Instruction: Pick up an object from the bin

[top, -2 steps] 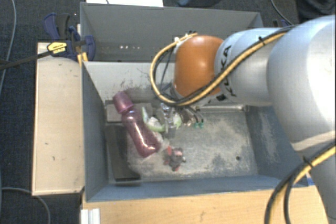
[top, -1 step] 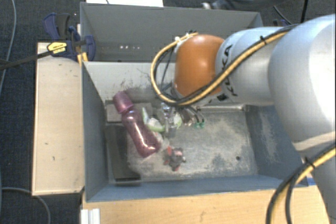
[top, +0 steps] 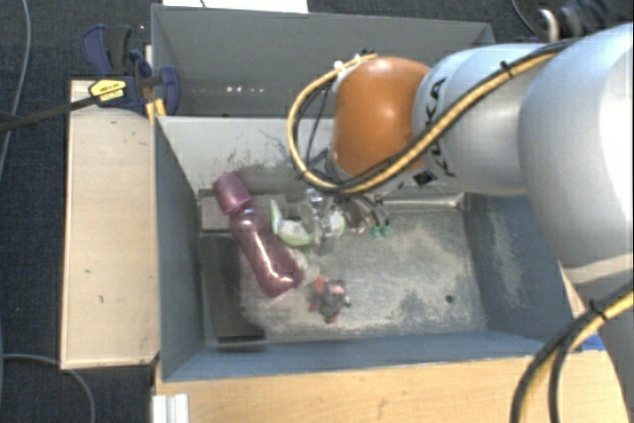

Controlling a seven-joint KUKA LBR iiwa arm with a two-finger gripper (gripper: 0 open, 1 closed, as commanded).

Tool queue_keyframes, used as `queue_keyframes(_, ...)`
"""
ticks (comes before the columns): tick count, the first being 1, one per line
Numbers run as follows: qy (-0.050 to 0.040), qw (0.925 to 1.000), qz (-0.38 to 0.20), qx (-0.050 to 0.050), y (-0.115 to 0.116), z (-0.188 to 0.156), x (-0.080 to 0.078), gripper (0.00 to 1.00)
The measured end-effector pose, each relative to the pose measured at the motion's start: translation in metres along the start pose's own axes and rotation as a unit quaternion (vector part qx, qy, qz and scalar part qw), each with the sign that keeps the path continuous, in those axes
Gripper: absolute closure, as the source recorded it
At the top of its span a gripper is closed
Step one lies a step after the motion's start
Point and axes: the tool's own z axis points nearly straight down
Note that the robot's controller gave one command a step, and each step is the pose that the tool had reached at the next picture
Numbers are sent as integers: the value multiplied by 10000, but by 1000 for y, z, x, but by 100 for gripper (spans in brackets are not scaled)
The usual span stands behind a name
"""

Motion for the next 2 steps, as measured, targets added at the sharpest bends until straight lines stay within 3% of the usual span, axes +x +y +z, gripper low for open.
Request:
queue_keyframes(1, -29, 10000, 1, 3, 0, -13, -2, 100)
queue_keyframes(2, -4, 10000, 3, 2, 0, -24, -1, 100)
